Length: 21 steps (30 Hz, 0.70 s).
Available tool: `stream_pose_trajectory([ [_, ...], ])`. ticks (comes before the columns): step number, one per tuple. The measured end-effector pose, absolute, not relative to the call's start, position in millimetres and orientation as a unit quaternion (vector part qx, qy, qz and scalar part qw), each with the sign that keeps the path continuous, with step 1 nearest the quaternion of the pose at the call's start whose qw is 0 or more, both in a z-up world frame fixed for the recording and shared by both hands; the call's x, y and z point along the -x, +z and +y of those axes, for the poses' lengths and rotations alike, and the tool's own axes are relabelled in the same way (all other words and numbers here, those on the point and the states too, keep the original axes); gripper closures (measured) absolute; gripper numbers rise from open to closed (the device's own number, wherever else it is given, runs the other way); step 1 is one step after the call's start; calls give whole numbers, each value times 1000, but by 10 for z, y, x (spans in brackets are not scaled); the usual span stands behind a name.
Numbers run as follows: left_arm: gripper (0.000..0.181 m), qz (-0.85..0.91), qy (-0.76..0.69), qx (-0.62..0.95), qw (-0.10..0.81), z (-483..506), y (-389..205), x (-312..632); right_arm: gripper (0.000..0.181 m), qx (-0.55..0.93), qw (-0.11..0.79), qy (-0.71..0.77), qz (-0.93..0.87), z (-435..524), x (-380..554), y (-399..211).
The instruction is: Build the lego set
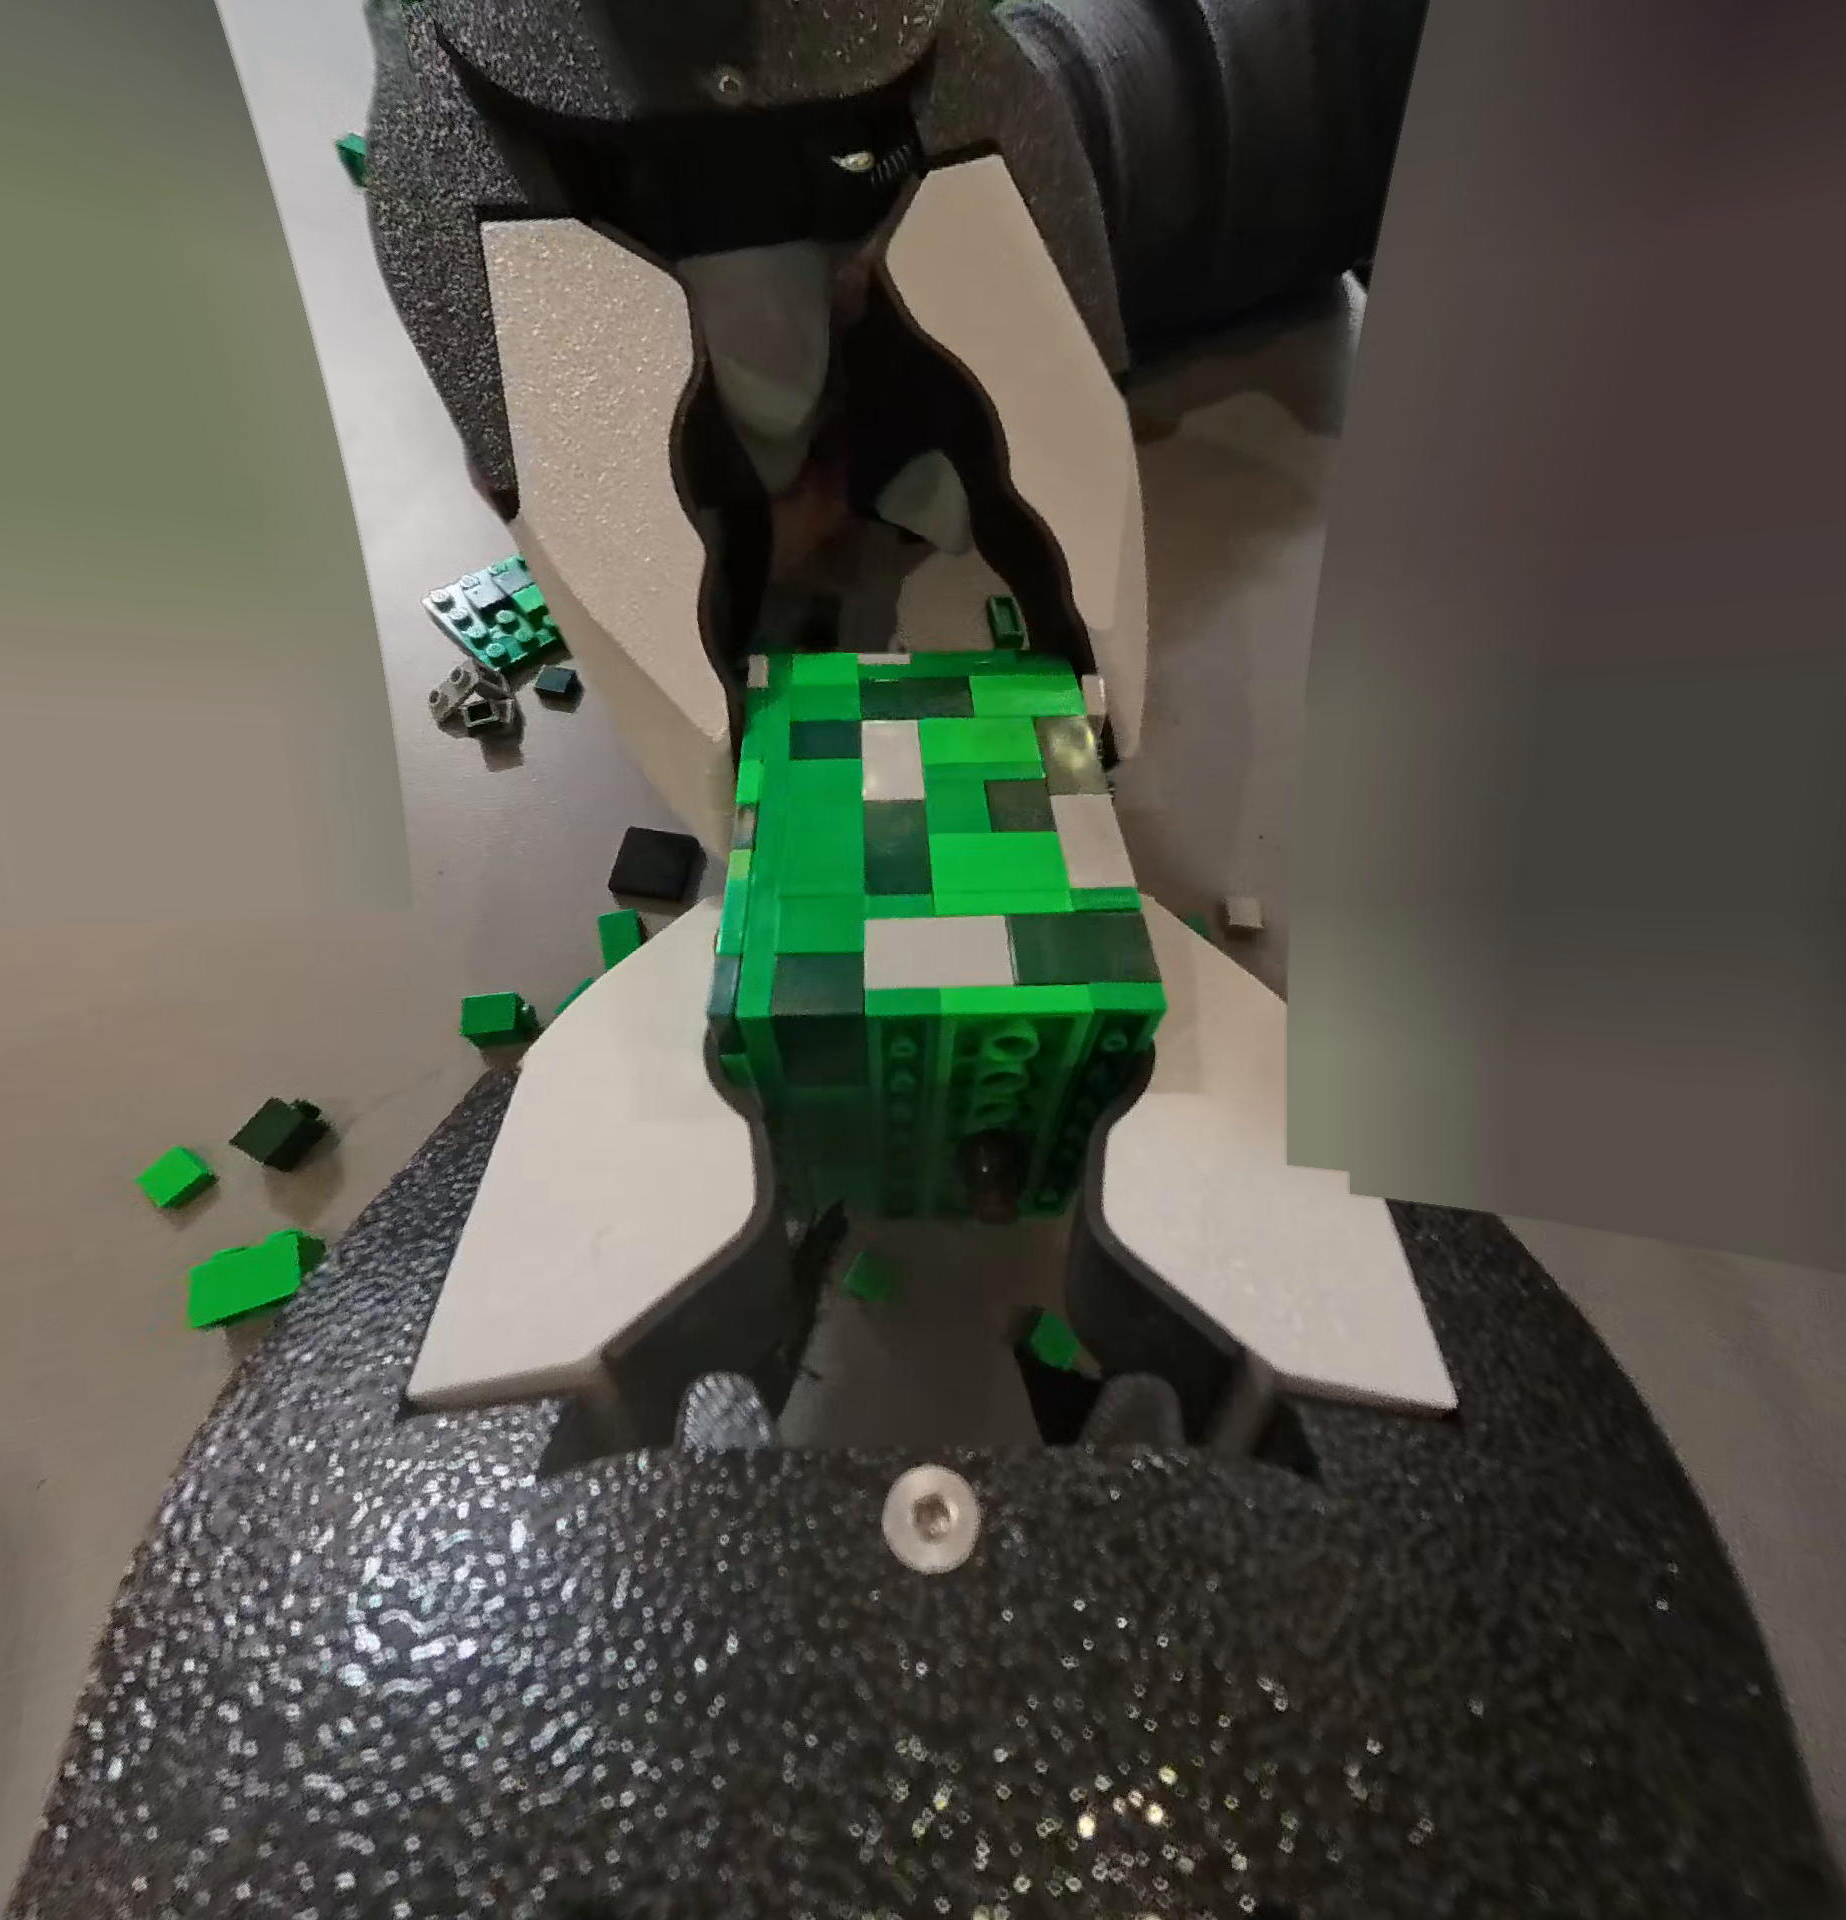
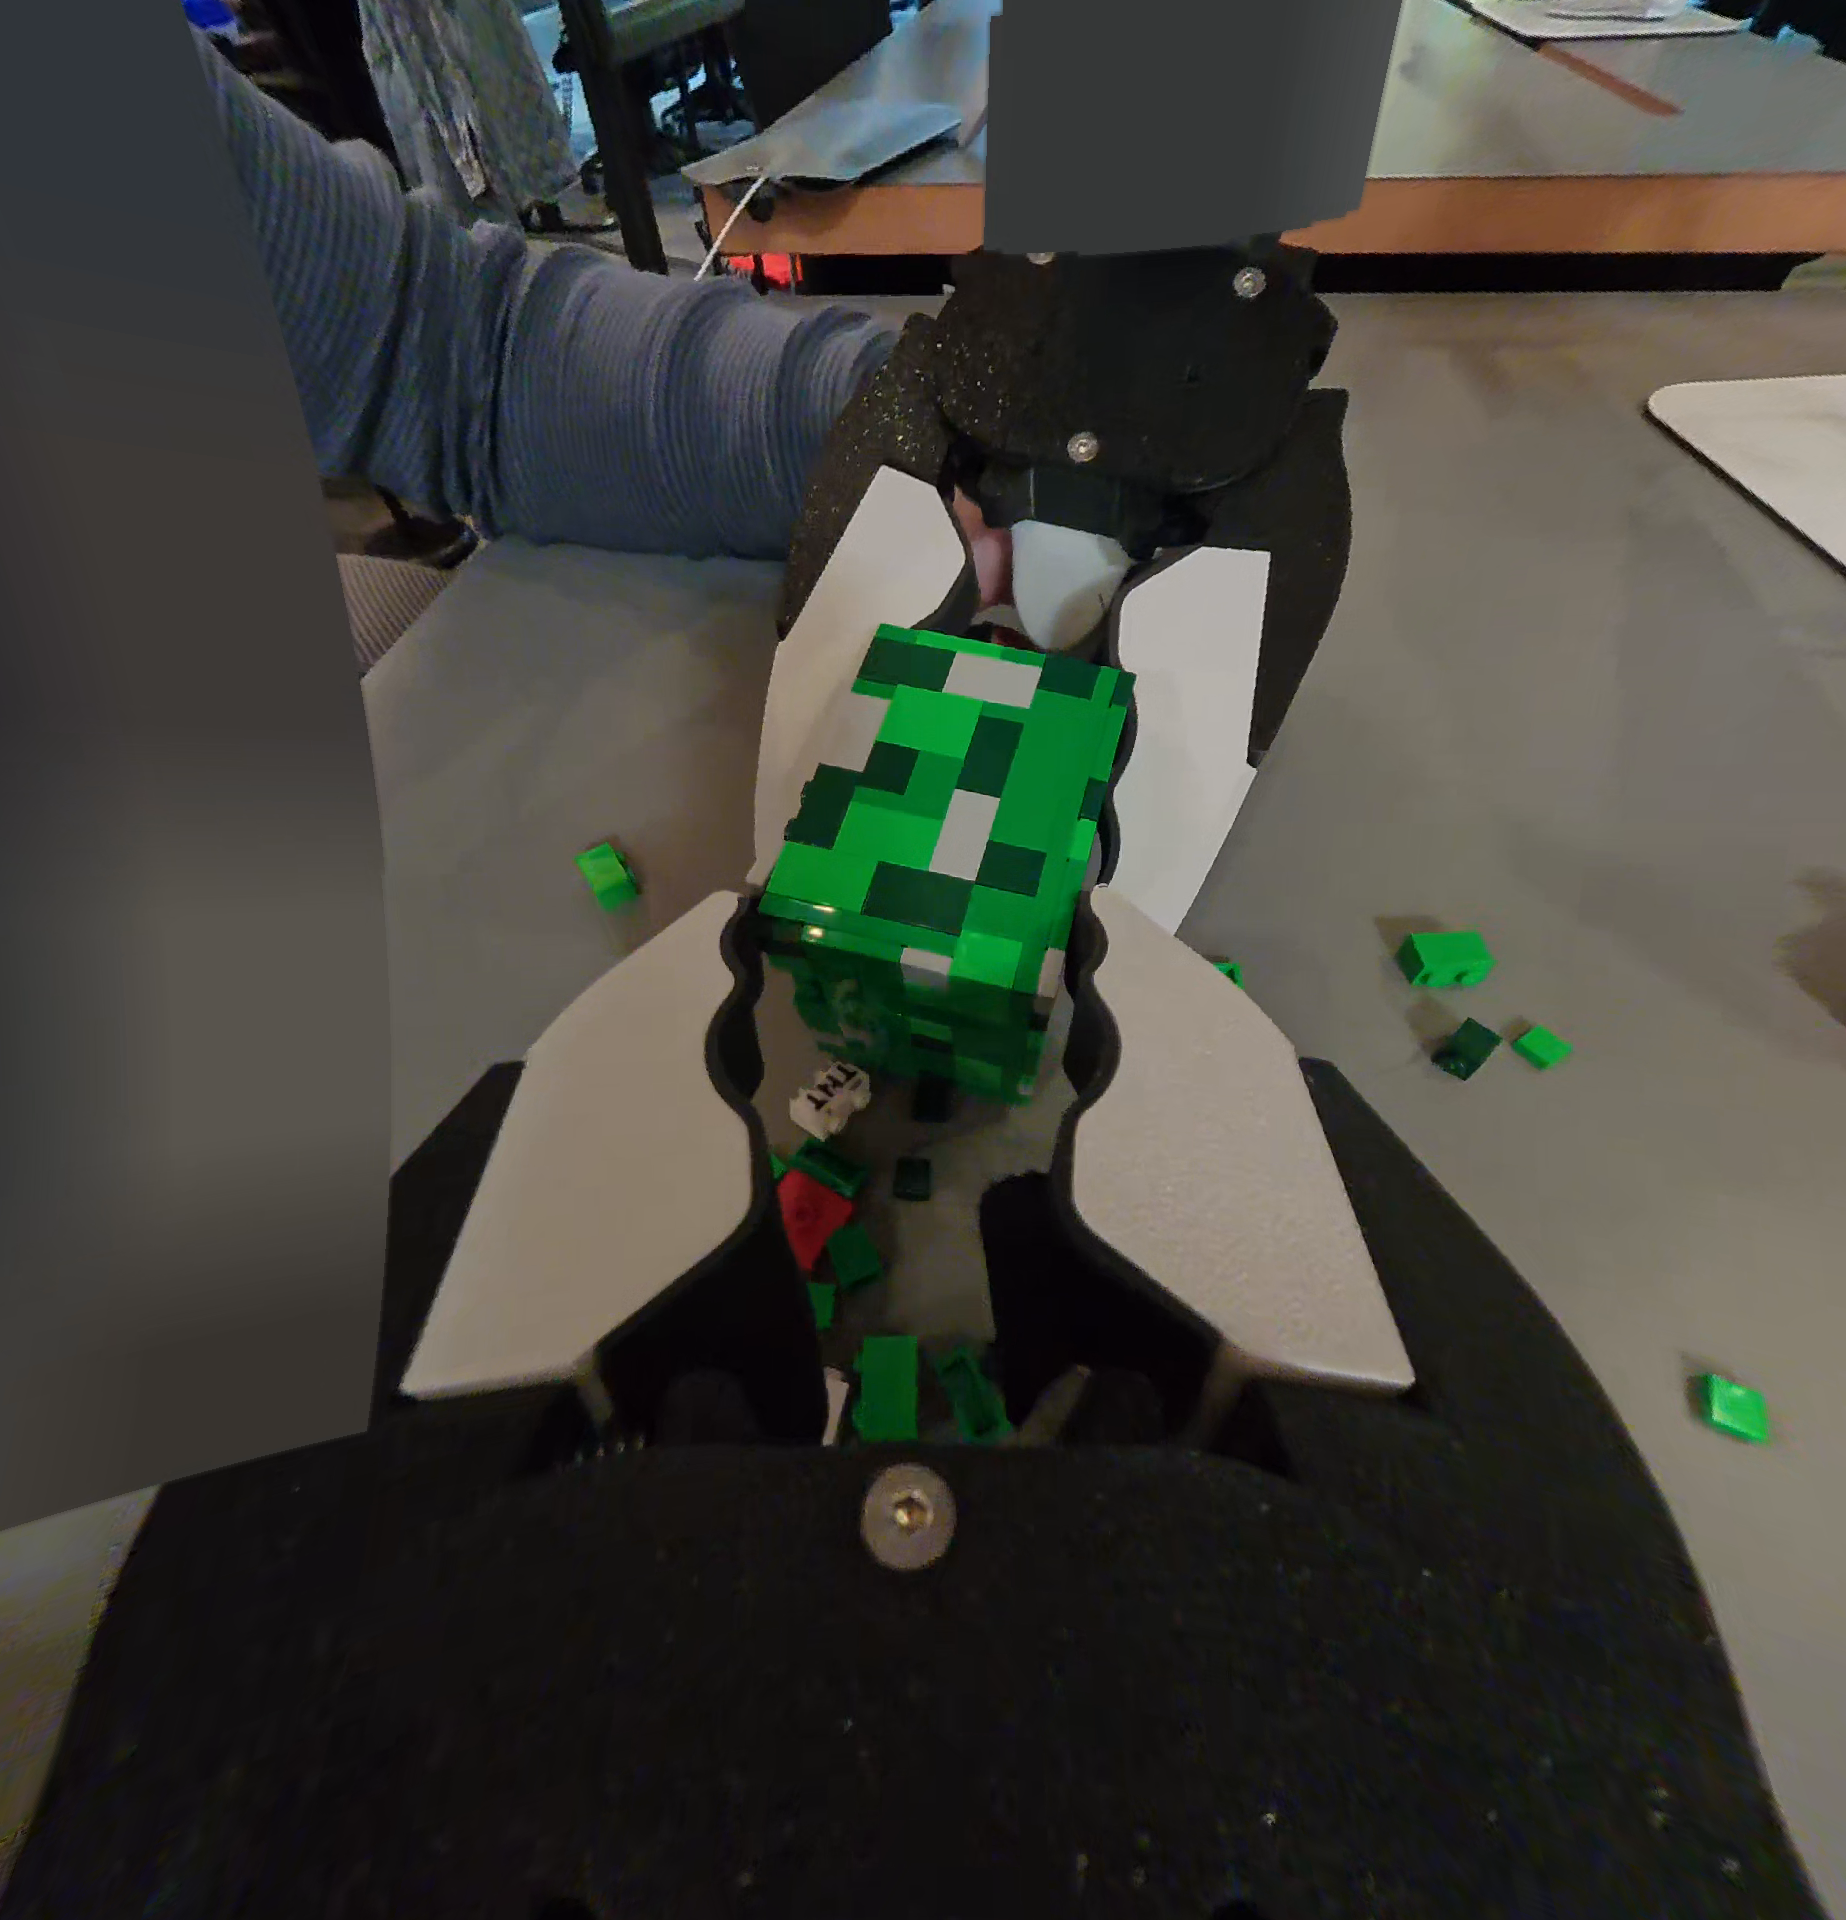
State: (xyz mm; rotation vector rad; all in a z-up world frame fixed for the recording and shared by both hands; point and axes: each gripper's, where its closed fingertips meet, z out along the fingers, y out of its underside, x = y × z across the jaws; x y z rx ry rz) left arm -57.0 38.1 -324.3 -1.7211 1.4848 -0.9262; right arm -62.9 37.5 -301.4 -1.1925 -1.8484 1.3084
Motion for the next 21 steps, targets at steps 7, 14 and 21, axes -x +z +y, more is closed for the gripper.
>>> stream_pose_trajectory([
  [7, 116, 581, -333, 664, 333, 413, -3323, 582, 124, 433, 279, 466, -719, 405, 619, -3081],
  [14, 116, 587, -354, 650, 329, 350, -3313, 596, 162, 430, 273, 443, -738, 525, 543, -3148],
  [21, 116, 546, -354, 662, 372, 516, -3231, 645, 117, 466, 273, 442, -716, 491, 622, -3176],
])
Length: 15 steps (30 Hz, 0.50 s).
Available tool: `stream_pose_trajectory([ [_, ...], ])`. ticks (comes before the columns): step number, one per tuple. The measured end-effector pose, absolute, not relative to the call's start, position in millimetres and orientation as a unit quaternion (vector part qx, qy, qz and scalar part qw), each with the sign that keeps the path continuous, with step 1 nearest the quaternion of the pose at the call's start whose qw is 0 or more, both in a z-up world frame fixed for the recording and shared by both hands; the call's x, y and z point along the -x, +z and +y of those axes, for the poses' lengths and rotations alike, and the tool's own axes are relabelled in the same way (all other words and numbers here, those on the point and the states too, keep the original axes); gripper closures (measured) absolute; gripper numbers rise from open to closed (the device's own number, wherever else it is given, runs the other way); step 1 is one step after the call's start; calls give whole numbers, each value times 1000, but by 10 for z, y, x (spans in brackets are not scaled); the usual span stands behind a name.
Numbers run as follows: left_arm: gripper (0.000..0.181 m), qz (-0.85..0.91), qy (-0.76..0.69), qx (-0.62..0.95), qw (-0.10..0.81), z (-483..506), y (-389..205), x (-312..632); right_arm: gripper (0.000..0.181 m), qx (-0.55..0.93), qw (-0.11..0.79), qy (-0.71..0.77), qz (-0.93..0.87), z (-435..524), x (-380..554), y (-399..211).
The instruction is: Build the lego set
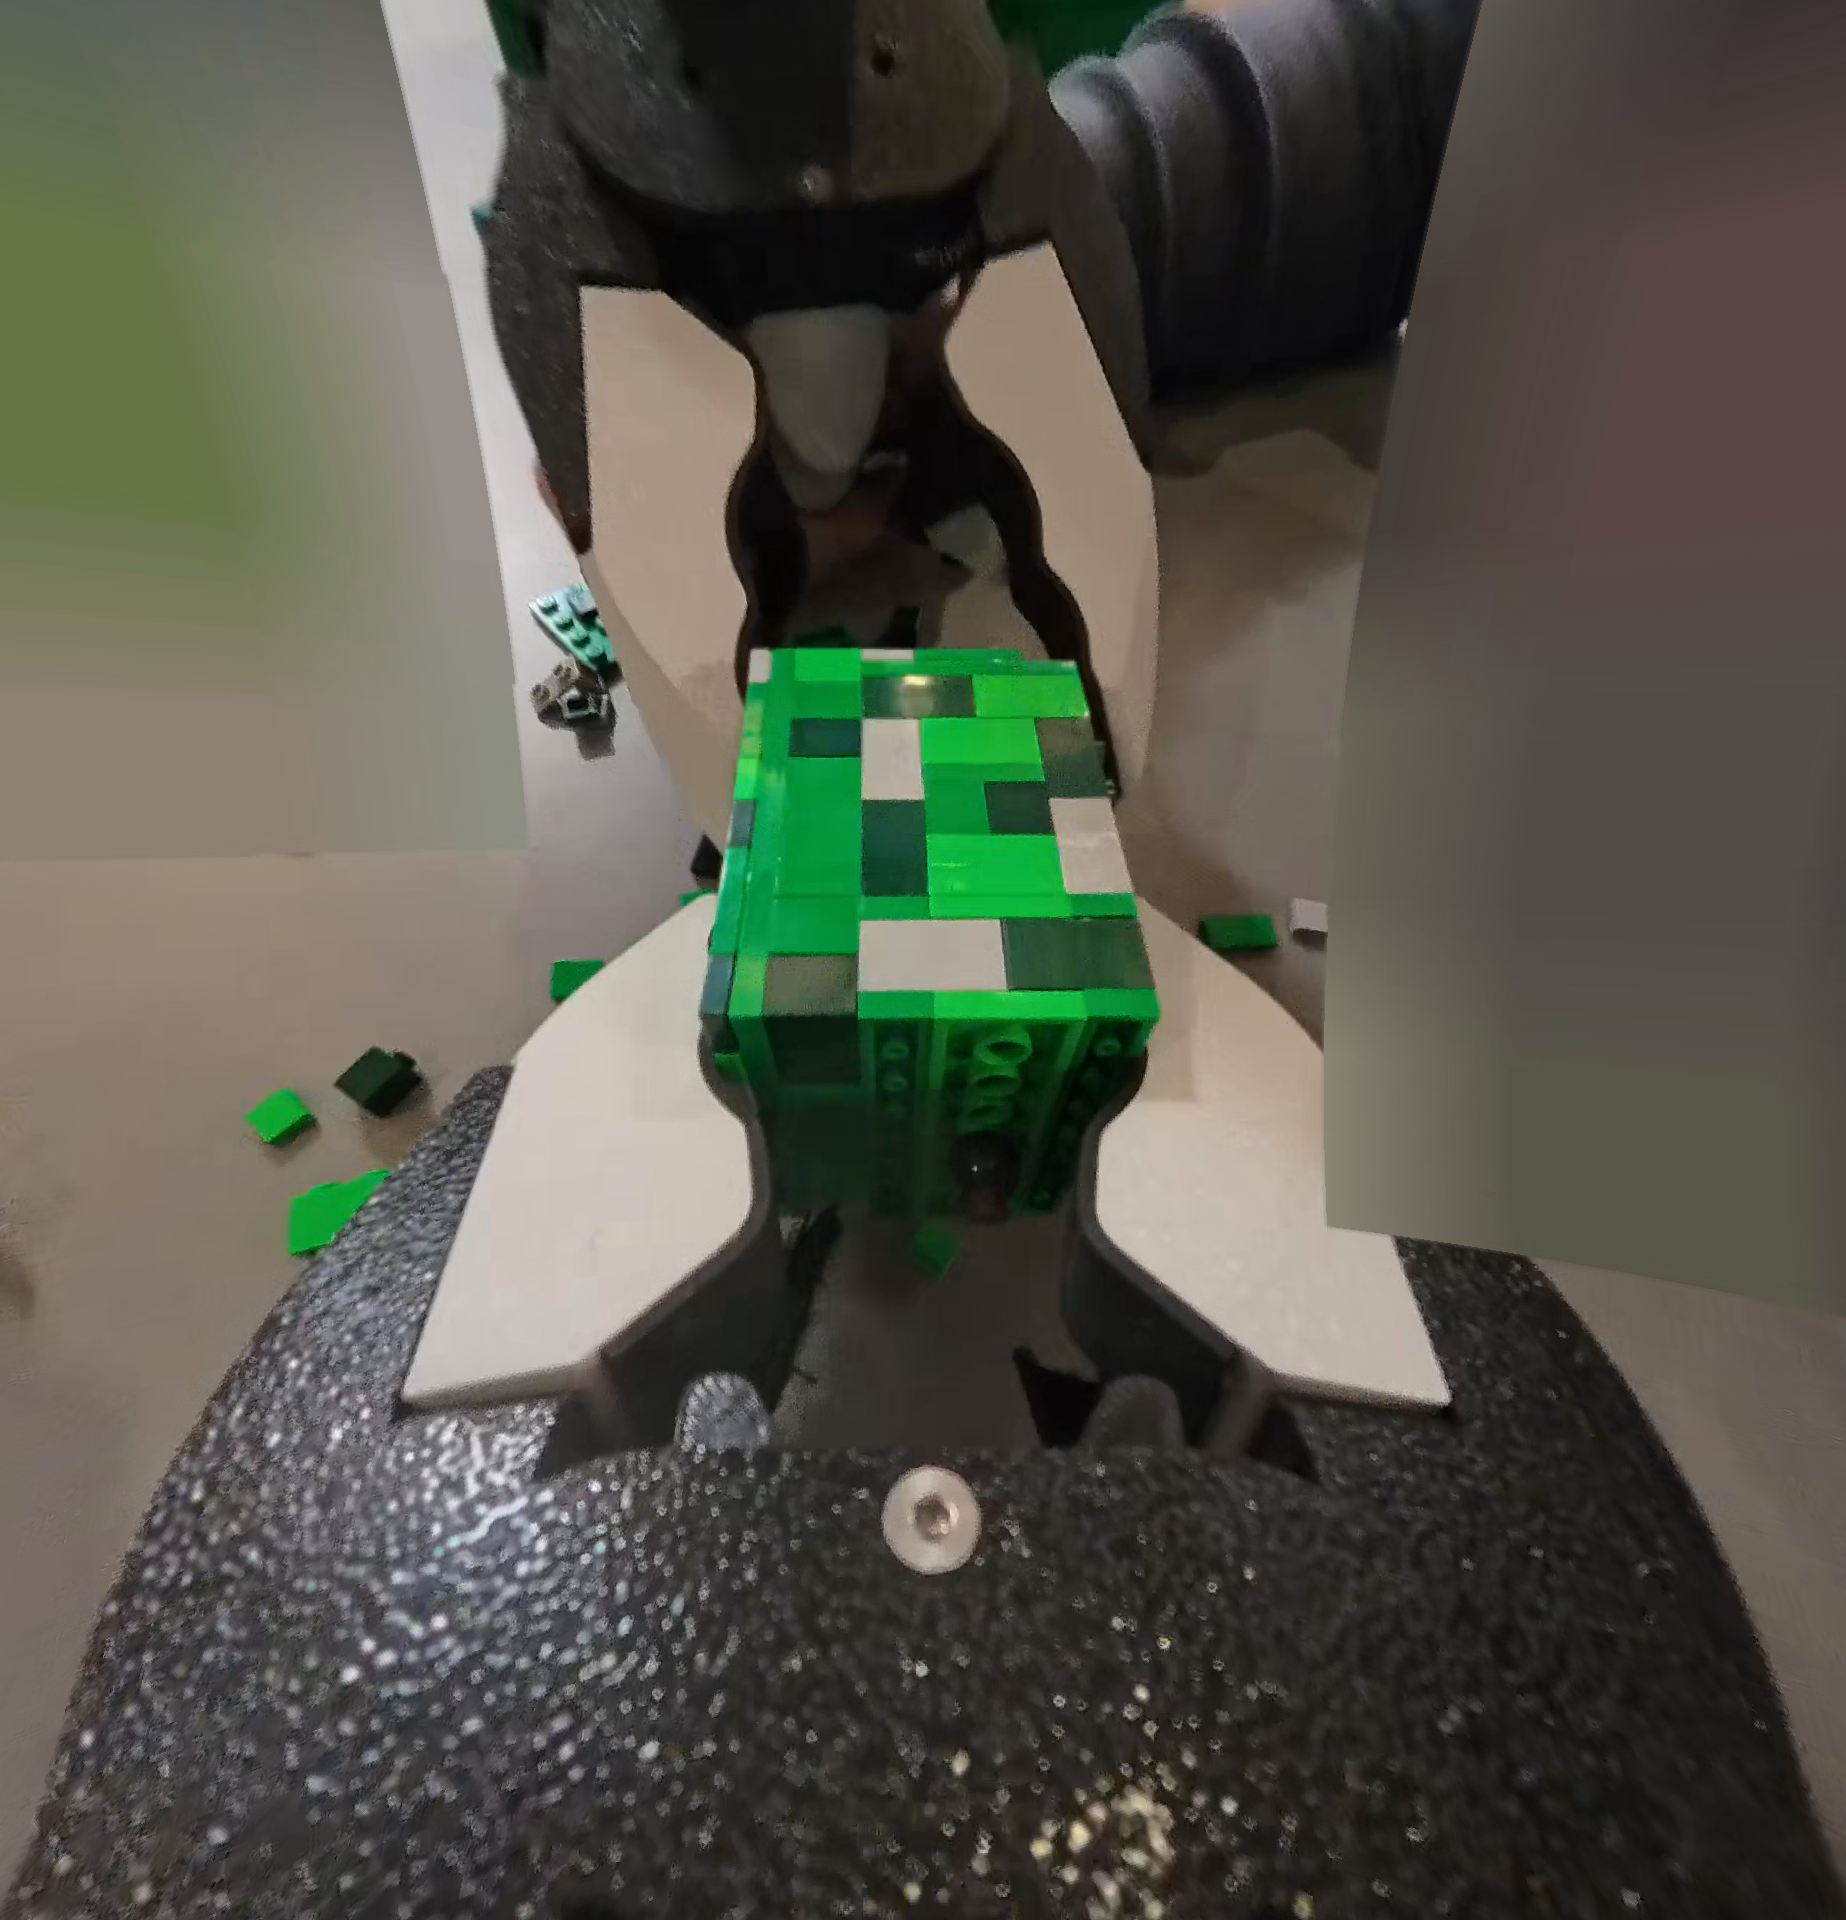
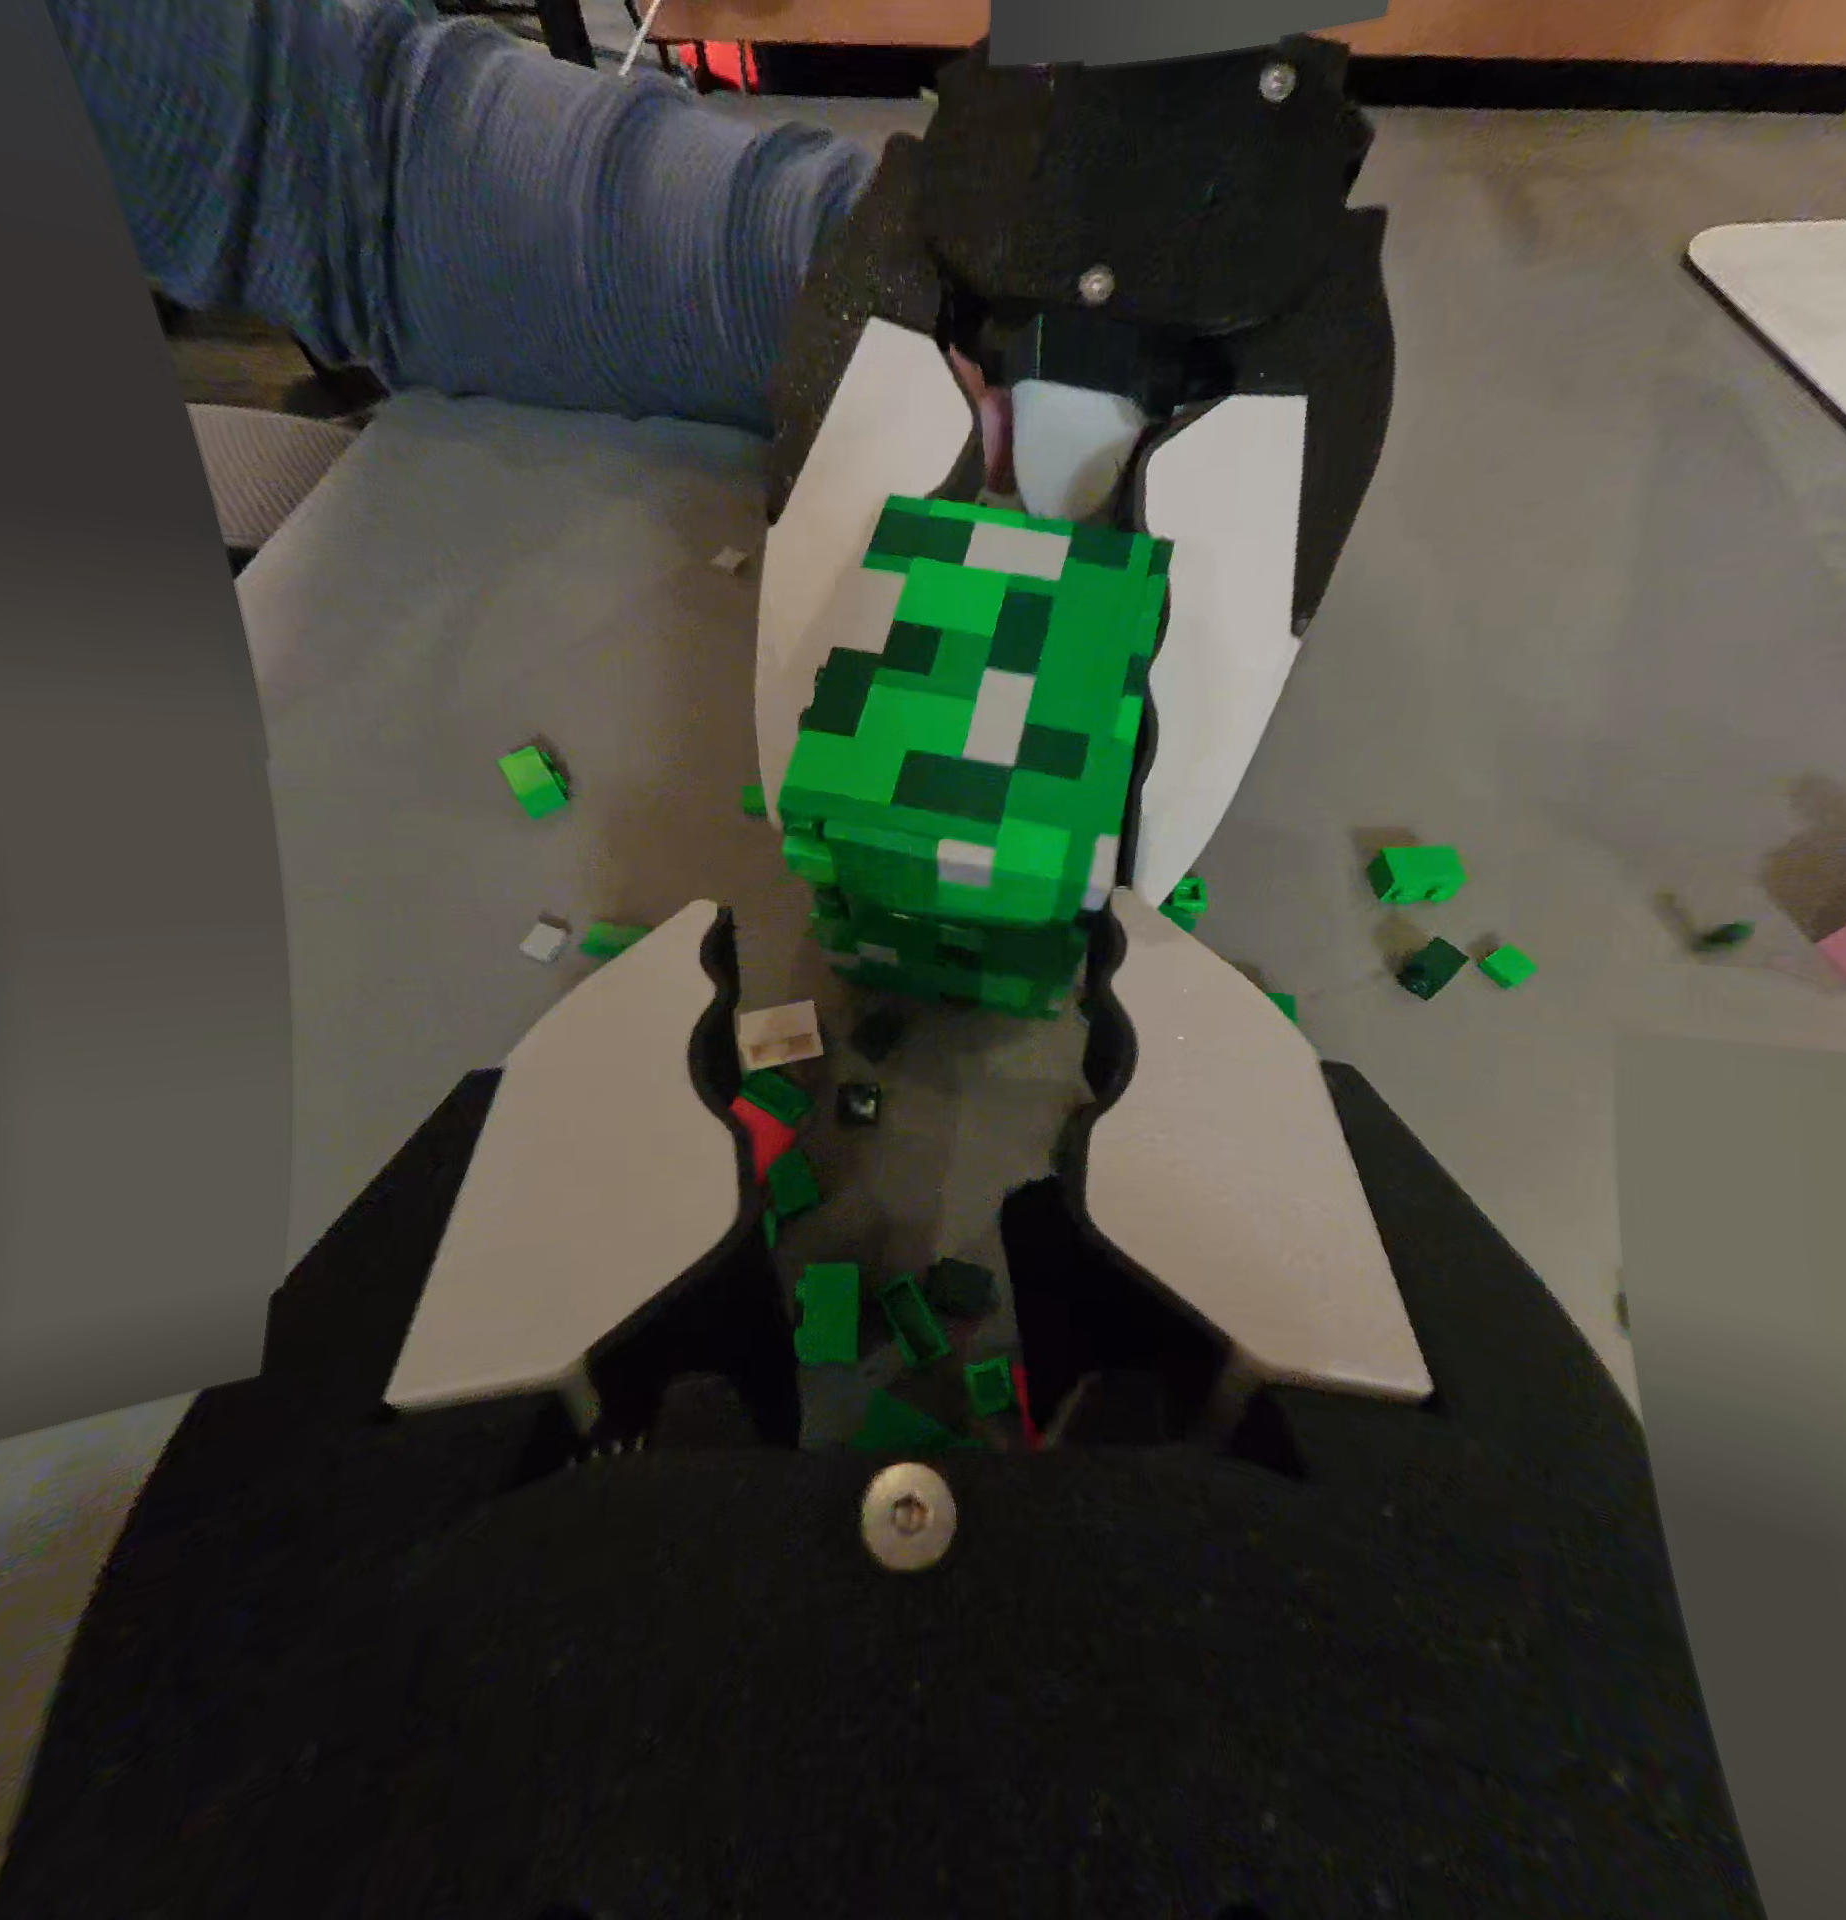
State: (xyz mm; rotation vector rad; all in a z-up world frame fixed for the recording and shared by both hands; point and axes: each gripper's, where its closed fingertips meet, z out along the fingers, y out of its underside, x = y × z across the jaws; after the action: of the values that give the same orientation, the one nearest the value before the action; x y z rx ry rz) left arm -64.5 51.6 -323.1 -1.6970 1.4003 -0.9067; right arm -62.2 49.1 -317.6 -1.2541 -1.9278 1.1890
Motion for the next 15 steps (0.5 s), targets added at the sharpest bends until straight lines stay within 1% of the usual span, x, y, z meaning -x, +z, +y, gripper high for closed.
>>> stream_pose_trajectory([
  [3, 116, 529, -375, 656, 385, 526, -3152, 651, 117, 473, 299, 439, -703, 506, 684, -3131],
  [6, 116, 517, -387, 651, 399, 534, -3092, 641, 123, 481, 313, 455, -682, 535, 709, -3060],
  [9, 117, 506, -404, 647, 402, 534, -3048, 629, 123, 485, 301, 497, -653, 520, 713, -2968],
  [13, 116, 515, -396, 649, 396, 520, -3080, 614, 118, 484, 286, 531, -634, 478, 726, -2900],
  [15, 116, 514, -406, 643, 396, 497, -3057, 602, 123, 481, 292, 537, -629, 473, 727, -2869],
])
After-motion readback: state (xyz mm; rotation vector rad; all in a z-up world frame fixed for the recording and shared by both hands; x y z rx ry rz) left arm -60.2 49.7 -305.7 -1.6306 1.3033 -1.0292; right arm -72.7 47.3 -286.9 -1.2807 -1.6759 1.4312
